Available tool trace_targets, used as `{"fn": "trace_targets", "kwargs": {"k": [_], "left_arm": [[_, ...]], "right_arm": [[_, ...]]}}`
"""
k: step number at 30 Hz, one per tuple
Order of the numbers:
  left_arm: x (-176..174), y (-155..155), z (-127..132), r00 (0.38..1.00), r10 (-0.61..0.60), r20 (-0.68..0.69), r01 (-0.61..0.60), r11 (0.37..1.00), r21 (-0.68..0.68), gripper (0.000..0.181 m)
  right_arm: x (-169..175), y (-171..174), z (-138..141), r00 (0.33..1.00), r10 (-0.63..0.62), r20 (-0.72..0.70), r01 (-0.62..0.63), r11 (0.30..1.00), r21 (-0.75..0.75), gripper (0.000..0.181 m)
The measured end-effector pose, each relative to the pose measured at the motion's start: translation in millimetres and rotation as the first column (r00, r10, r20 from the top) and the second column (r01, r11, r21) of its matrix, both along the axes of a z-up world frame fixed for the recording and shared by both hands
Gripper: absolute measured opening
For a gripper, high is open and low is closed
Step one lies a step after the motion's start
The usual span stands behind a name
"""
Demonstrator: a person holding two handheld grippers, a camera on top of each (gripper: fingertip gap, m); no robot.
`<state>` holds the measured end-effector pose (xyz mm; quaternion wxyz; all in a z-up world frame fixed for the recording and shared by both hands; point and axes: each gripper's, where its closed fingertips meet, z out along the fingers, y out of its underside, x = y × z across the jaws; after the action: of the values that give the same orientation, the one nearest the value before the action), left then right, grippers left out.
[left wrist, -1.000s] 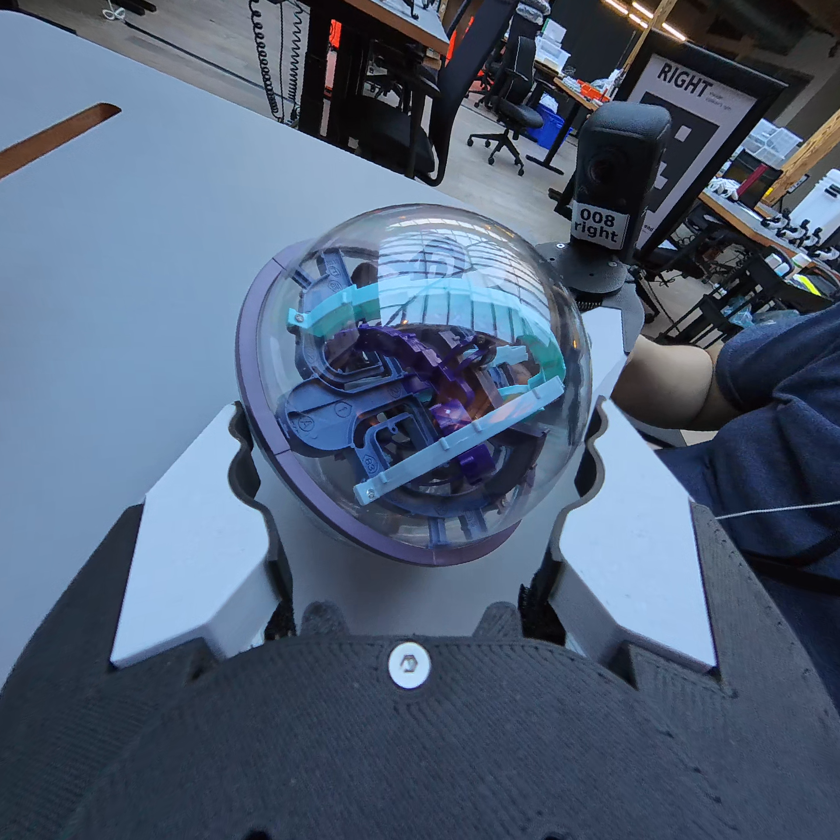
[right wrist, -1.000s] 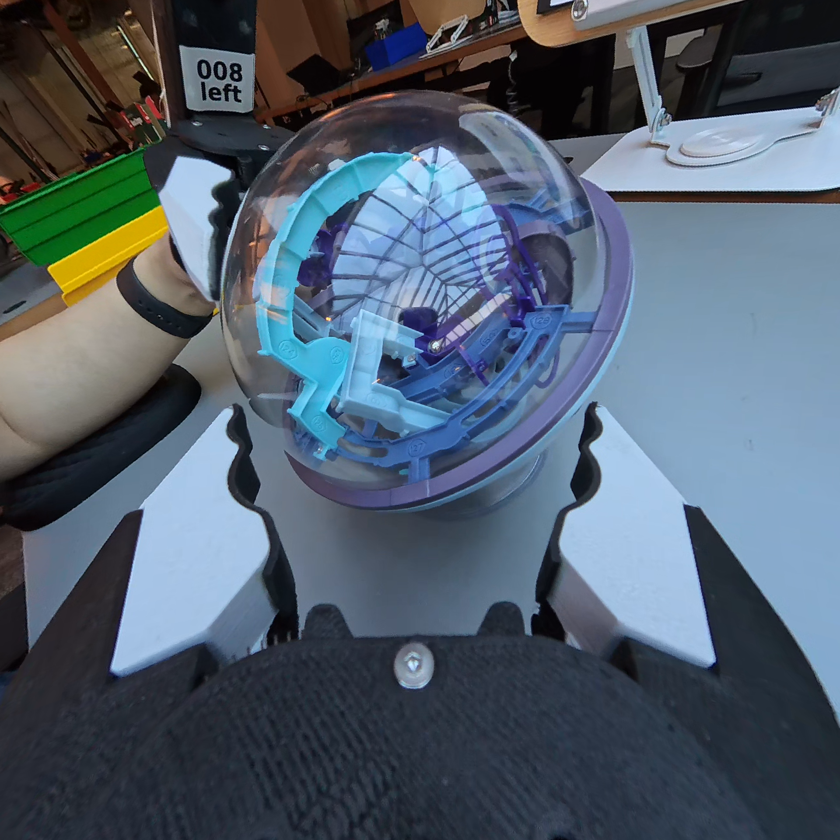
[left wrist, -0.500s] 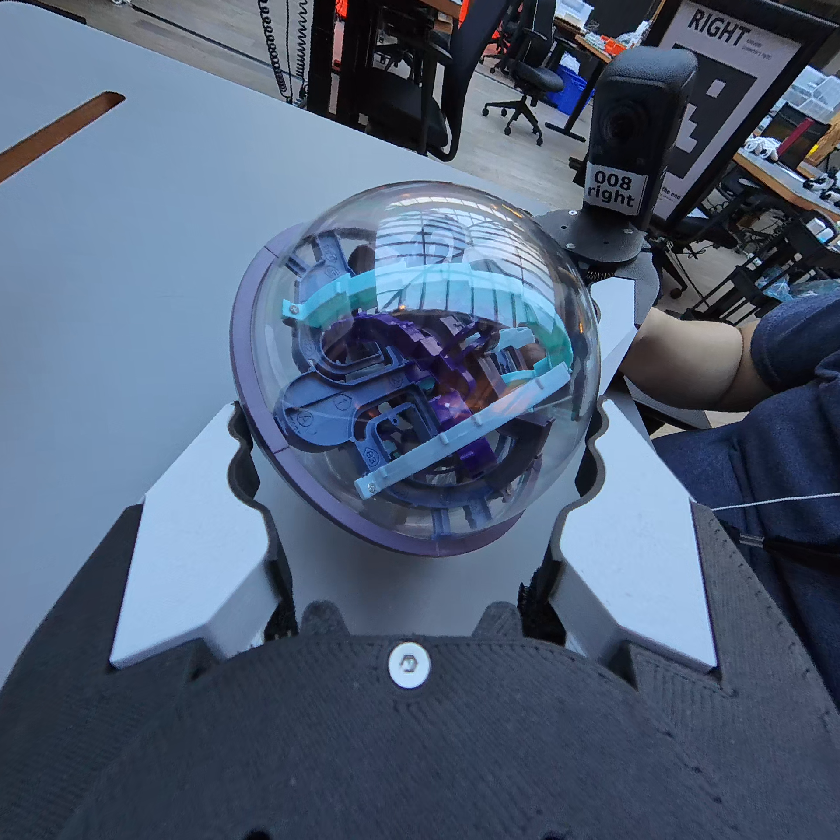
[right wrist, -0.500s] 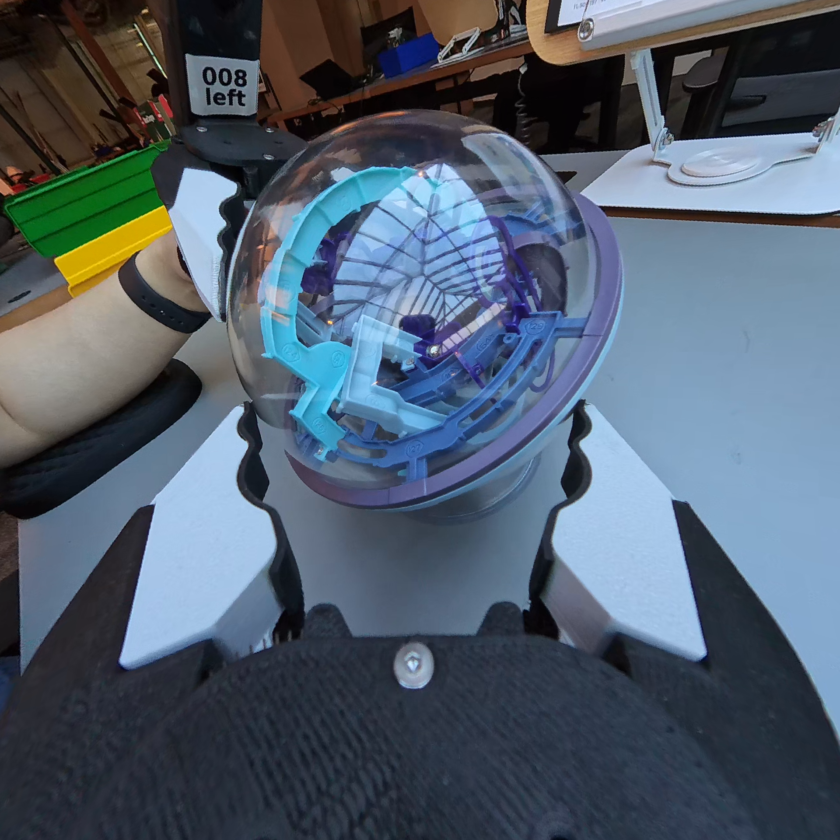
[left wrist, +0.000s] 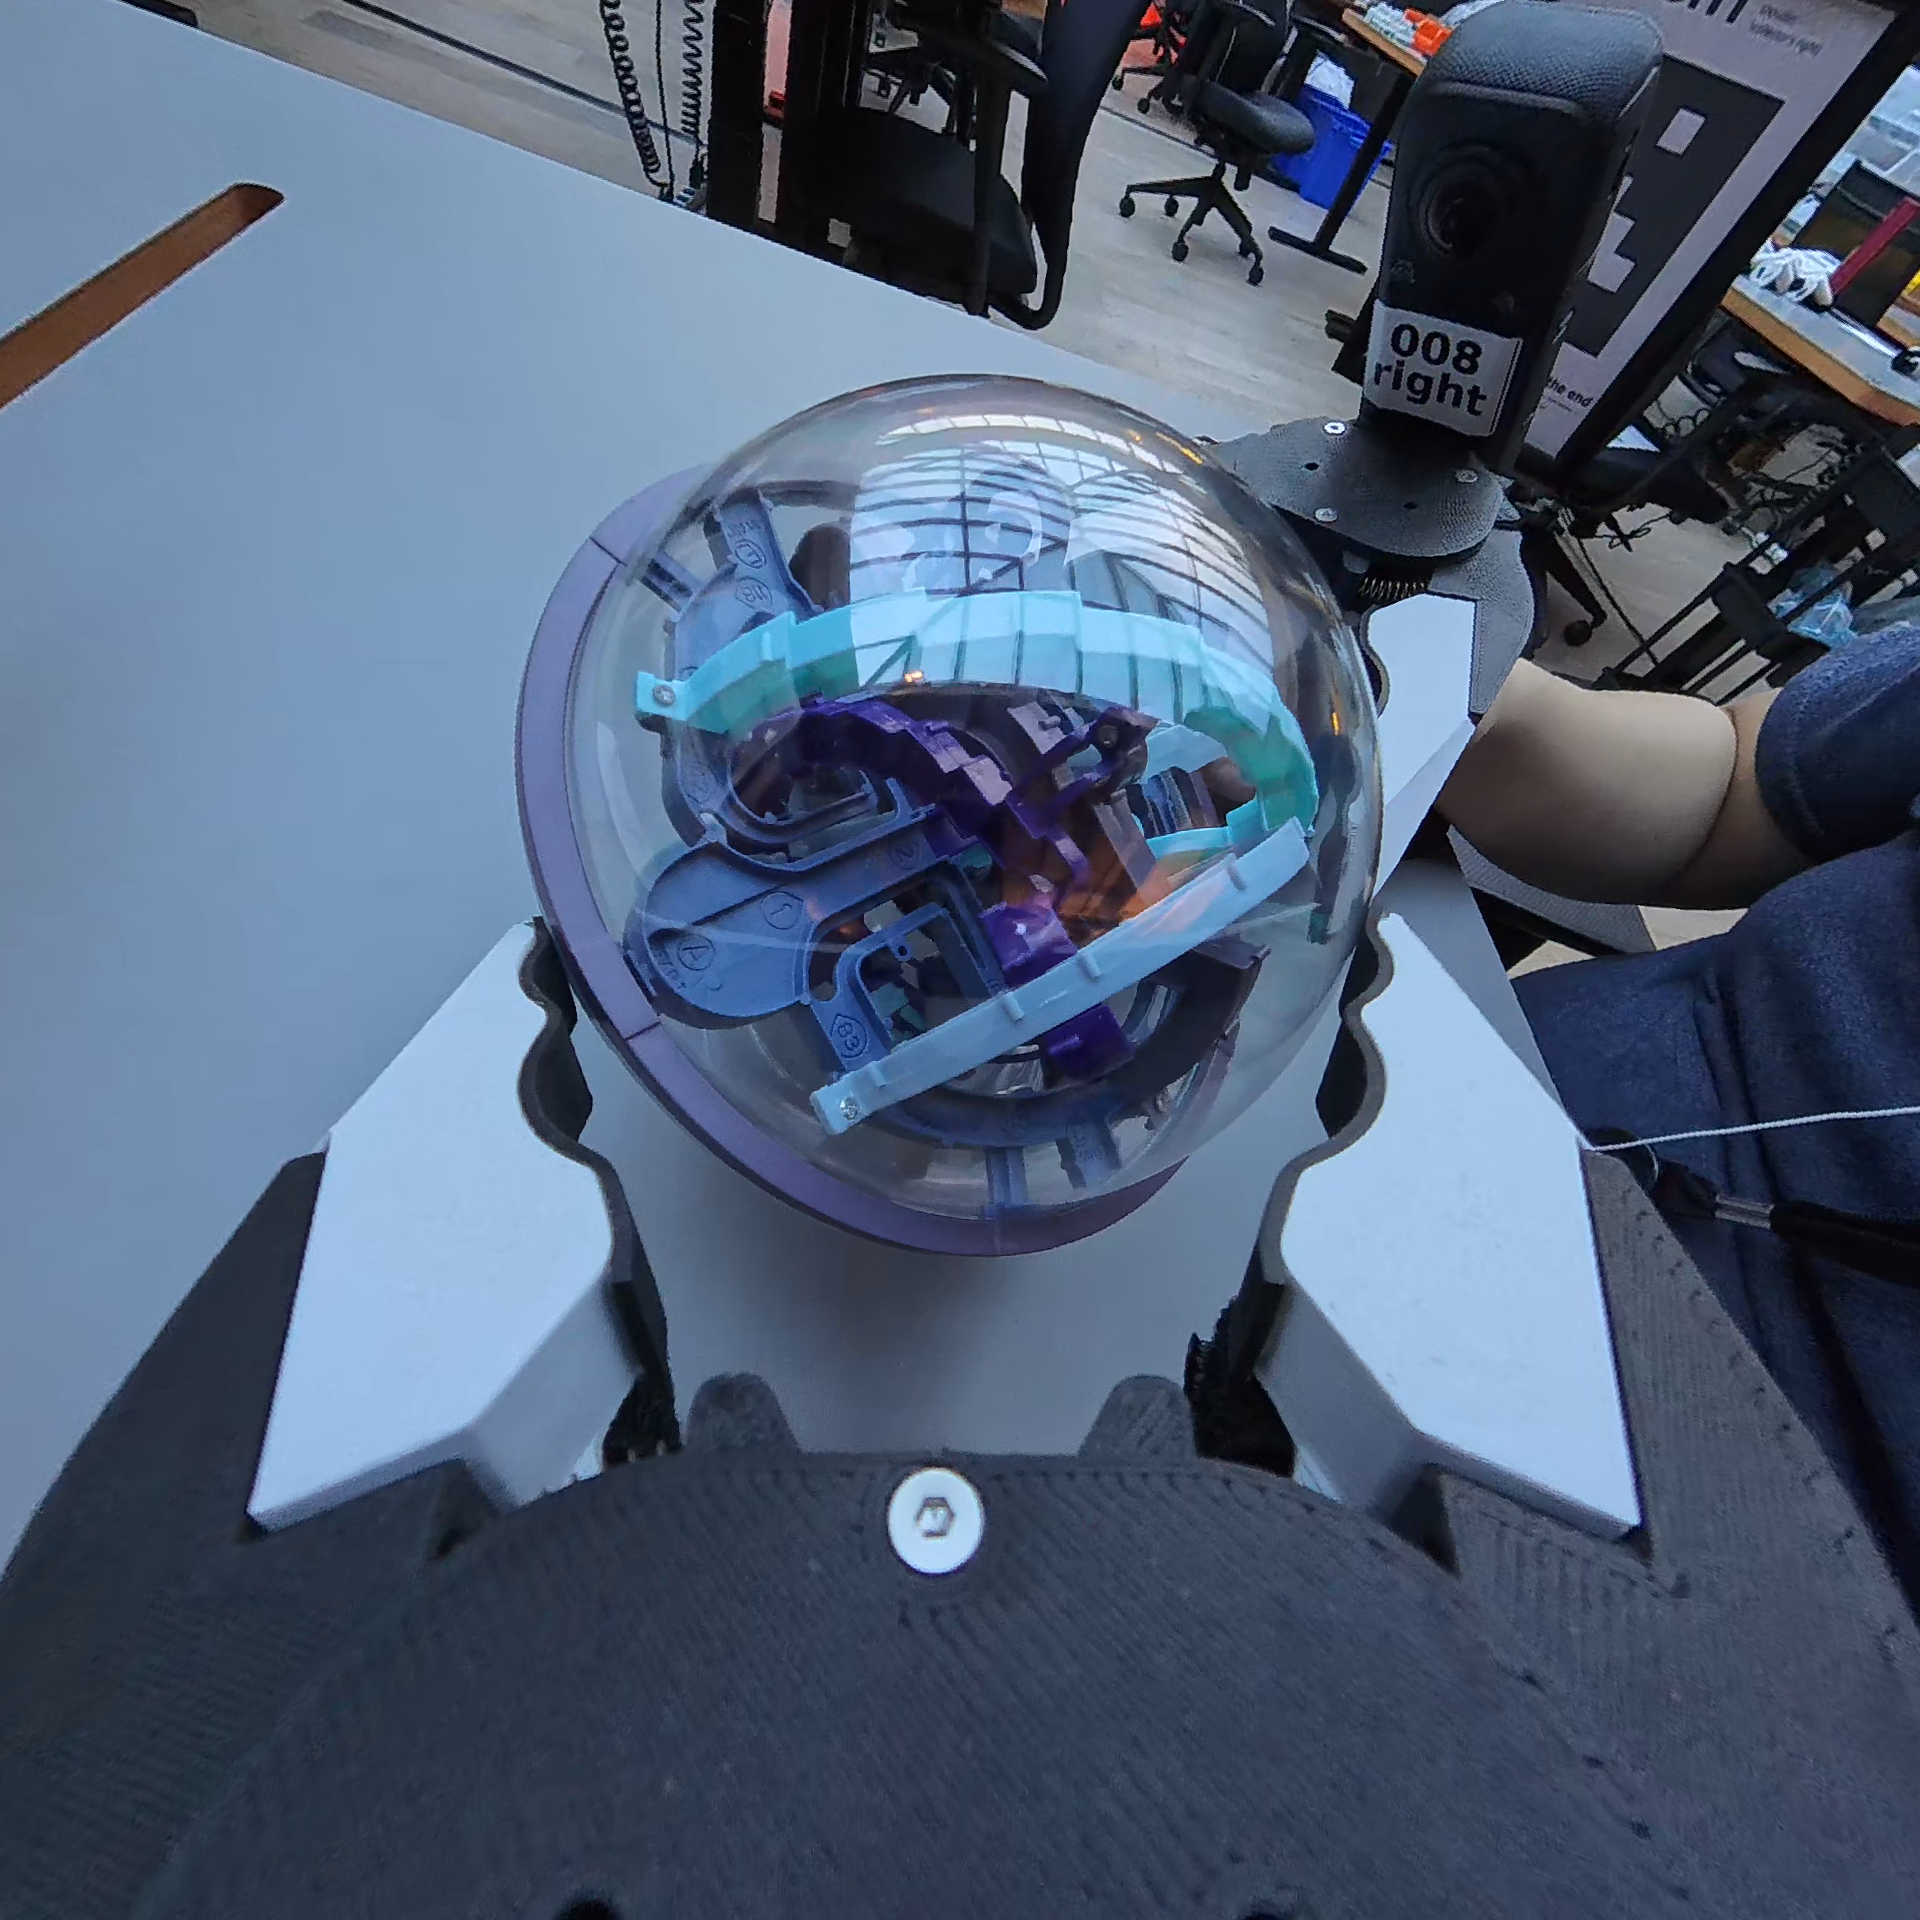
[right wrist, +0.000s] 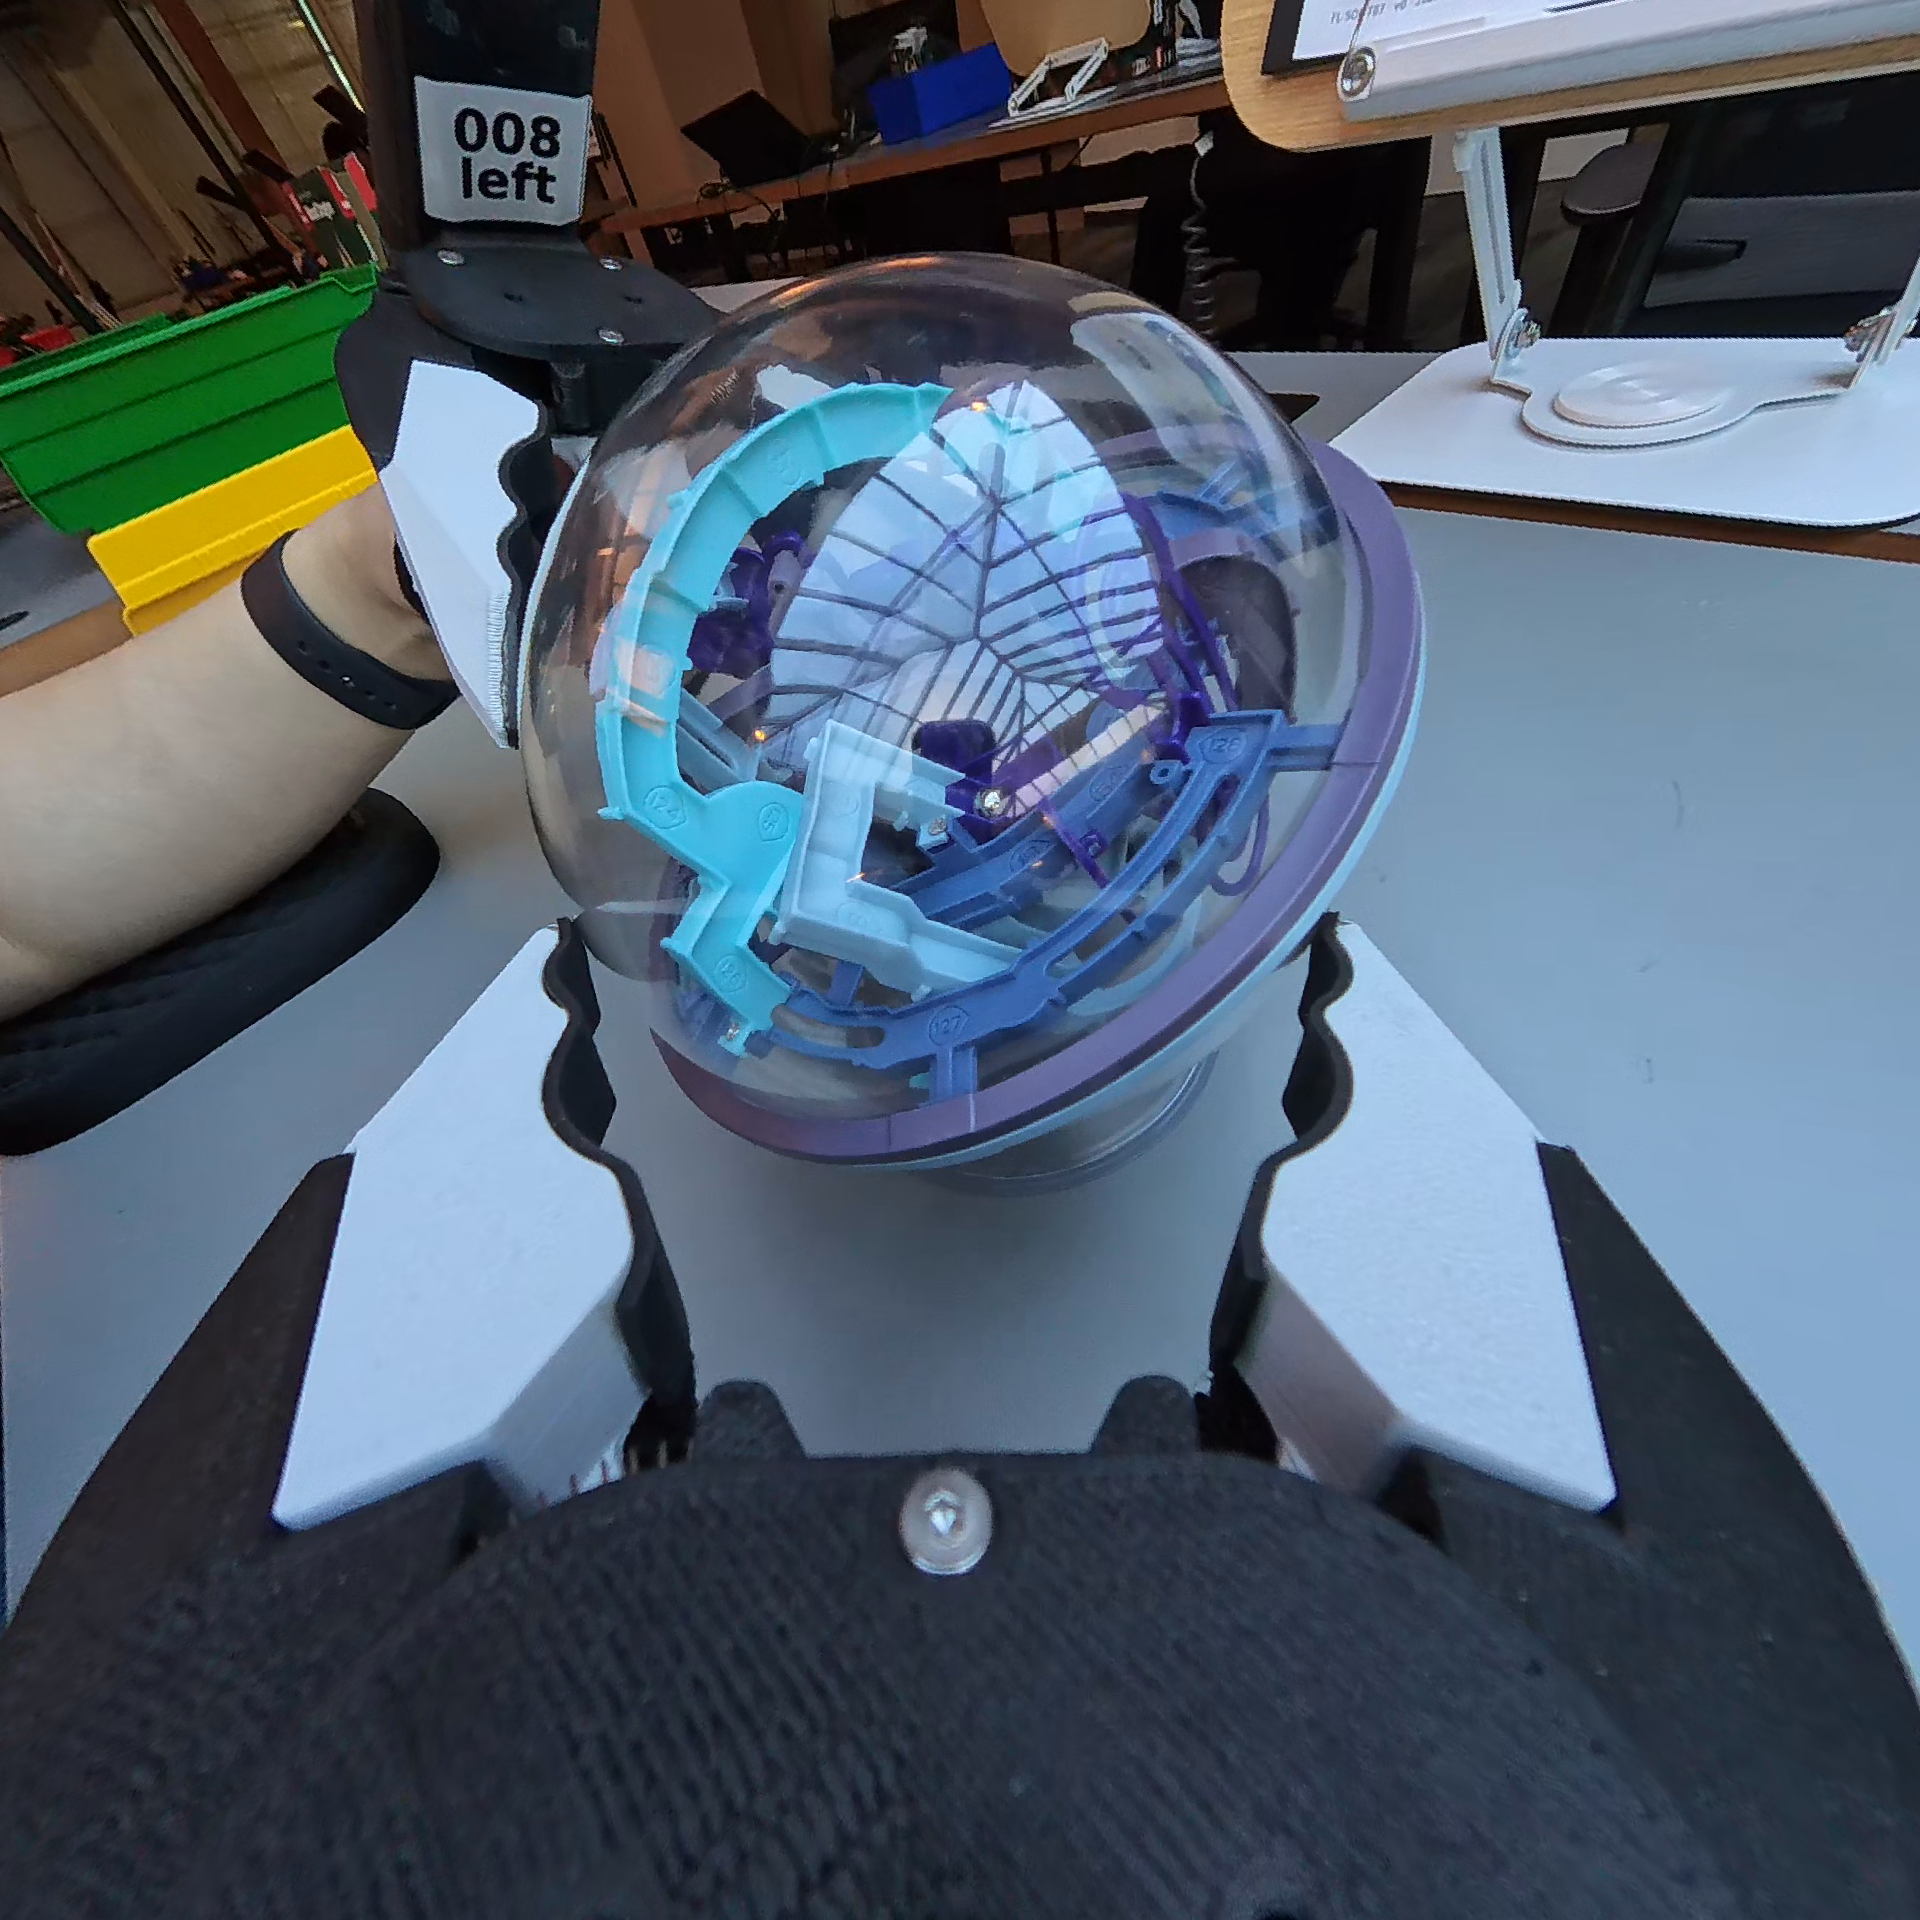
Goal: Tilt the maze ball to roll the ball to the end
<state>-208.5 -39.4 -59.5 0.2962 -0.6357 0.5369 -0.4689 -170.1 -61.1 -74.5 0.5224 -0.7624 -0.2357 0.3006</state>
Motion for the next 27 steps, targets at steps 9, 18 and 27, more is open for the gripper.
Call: {"fn": "trace_targets", "kwargs": {"k": [9, 18, 27], "left_arm": [[-0.4, -0.2, -1.1, 1.0, 0.0, 0.0, 0.0, 1.0, -0.008, 0.143], [0.0, -0.7, -1.3, 1.0, 0.006, -0.001, -0.006, 1.0, -0.013, 0.144], [3.6, -6.6, -11.8, 1.0, -0.024, -0.016, 0.023, 0.998, -0.059, 0.148]], "right_arm": [[0.6, 0.0, 1.3, 1.0, -0.001, 0.008, 0.001, 1.0, 0.012, 0.135], [0.4, -1.3, 0.8, 1.0, -0.006, -0.025, 0.006, 1.0, 0.009, 0.137], [-2.3, -1.8, -9.8, 0.999, 0.008, -0.038, -0.01, 0.999, -0.043, 0.136]]}}
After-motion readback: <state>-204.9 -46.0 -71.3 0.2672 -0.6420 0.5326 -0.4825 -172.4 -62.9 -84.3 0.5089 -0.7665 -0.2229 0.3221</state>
